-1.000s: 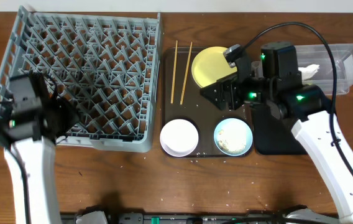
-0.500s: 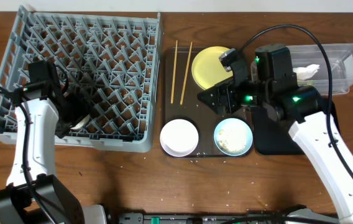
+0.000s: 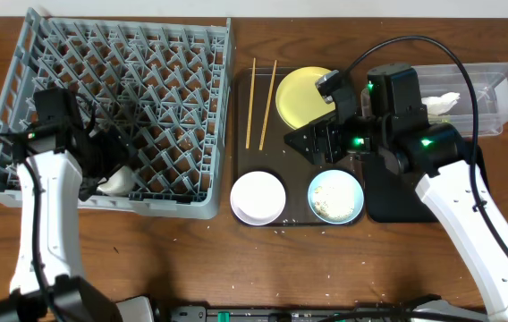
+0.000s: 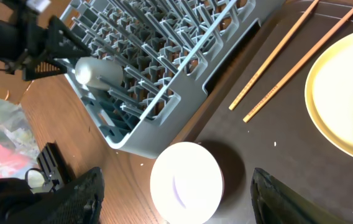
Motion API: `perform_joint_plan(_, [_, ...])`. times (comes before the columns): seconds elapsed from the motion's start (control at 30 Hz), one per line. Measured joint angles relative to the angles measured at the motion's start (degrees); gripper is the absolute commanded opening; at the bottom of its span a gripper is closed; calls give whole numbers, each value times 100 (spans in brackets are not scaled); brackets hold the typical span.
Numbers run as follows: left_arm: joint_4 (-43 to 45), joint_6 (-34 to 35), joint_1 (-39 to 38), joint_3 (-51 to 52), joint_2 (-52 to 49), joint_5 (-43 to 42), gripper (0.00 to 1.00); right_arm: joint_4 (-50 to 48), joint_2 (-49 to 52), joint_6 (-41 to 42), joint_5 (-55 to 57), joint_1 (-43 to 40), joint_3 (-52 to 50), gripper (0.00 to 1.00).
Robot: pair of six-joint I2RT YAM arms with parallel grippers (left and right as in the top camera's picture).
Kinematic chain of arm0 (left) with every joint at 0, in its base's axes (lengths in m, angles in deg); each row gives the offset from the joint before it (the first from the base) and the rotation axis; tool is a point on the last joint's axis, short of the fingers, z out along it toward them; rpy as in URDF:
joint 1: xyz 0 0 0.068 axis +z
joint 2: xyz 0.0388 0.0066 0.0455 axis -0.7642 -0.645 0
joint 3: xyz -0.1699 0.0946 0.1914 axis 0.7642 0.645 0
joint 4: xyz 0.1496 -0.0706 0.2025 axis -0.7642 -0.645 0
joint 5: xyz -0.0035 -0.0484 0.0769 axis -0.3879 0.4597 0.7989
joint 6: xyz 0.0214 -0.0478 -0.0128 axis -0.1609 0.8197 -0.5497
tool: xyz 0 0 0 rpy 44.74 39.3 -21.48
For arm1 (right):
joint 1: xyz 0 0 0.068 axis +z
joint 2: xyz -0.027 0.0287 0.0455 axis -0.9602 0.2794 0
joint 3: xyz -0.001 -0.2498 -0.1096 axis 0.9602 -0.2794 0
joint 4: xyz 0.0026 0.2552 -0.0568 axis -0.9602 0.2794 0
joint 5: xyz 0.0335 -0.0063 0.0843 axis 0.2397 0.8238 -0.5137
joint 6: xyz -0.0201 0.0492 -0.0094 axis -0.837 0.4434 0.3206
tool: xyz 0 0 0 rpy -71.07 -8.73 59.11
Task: Sort waste into correct bins and load items into the dishwasher
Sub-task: 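Lower the cup into the grey dish rack and open the left gripper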
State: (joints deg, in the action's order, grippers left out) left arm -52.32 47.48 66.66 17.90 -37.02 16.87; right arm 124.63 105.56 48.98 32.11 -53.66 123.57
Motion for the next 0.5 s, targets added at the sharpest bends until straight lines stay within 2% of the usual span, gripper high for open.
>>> perform_joint_plan(0.03, [-22, -11, 0, 0, 74, -11, 81, 0, 0, 0, -2, 0, 0, 73])
perform_joint_plan(0.07, [-59, -4, 0, 0, 153, -31, 71, 0, 0, 0, -2, 0, 0, 73])
perform_joint_plan(0.1, [-98, -22, 0, 0, 223, -50, 56, 2, 0, 0, -2, 0, 0, 73])
perform_joint_plan(0.2, [-313, -120, 0, -4, 372, -168, 30, 2, 0, 0, 0, 0, 0, 73])
perform_joint_plan(0.3, [-614, -203, -2, -7, 485, -289, 13, 2, 0, 0, 11, 0, 0, 70])
perform_joint_plan(0.4, [-774, -404, 0, -7, 562, -640, 13, 20, 0, 2, 114, 0, 0, 62])
perform_joint_plan(0.5, [-765, -885, -92, -7, 719, -1458, 16, 184, 0, 44, 332, 7, 0, 60])
